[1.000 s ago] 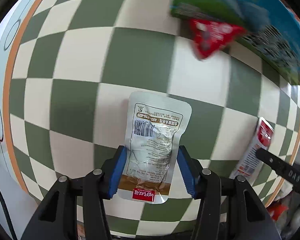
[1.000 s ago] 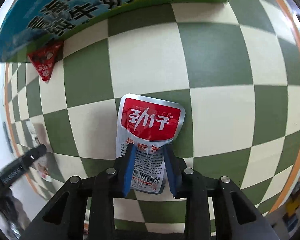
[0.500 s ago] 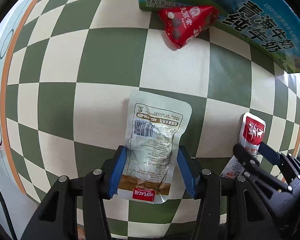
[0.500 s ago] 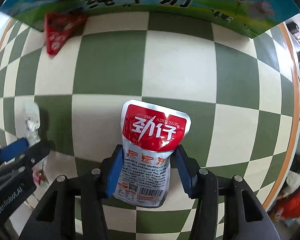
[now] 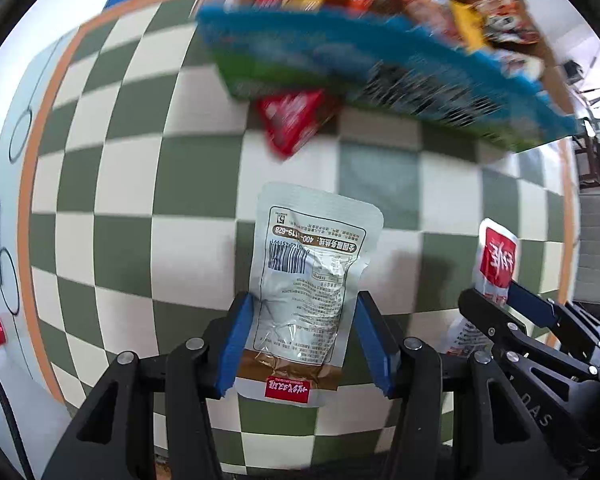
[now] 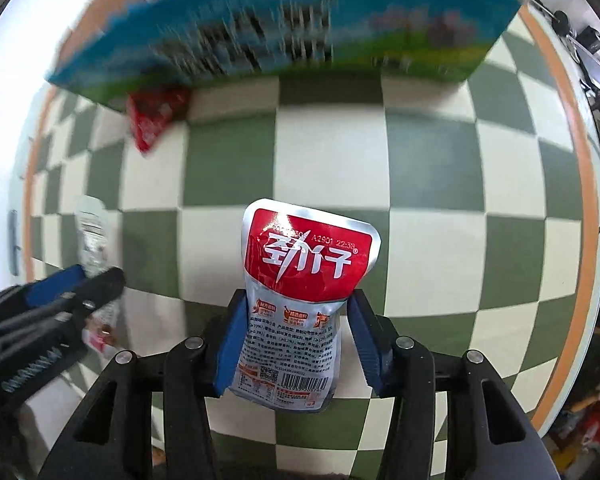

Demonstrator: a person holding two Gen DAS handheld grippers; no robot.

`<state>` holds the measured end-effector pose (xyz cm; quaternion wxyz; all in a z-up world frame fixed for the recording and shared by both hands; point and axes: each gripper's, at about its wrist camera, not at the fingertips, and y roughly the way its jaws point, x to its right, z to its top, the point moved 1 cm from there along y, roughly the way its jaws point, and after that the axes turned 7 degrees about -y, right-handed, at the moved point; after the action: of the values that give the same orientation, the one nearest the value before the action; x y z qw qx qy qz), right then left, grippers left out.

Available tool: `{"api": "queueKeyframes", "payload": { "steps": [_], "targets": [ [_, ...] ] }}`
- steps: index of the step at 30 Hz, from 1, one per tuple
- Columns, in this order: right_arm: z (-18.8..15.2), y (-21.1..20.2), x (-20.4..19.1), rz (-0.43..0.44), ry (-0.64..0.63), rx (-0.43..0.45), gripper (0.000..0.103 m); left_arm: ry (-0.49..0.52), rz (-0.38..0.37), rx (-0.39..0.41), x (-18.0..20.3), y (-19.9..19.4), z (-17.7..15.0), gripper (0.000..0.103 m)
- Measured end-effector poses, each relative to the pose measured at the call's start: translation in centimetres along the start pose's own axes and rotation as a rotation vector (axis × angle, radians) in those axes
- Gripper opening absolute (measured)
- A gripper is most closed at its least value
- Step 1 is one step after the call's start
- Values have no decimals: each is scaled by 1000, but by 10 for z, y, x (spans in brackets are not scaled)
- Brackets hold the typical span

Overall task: Organize snacks
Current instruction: 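Carry both held packets into the box and open both tools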

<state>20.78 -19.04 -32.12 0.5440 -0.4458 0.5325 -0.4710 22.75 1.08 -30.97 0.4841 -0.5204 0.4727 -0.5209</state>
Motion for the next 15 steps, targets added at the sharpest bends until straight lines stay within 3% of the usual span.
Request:
{"api": "queueKeyframes", "payload": {
  "steps": [5, 10, 15],
  "targets": [
    [8, -52, 5, 49, -31, 87, 52, 29, -51, 57, 19, -45, 14, 50],
    [26, -106, 19, 87, -49, 169, 52, 61, -76, 125, 41, -94, 56, 50],
    [58, -133, 33, 111, -13, 238, 52, 68, -61, 186, 54, -123, 101, 50]
  ]
}}
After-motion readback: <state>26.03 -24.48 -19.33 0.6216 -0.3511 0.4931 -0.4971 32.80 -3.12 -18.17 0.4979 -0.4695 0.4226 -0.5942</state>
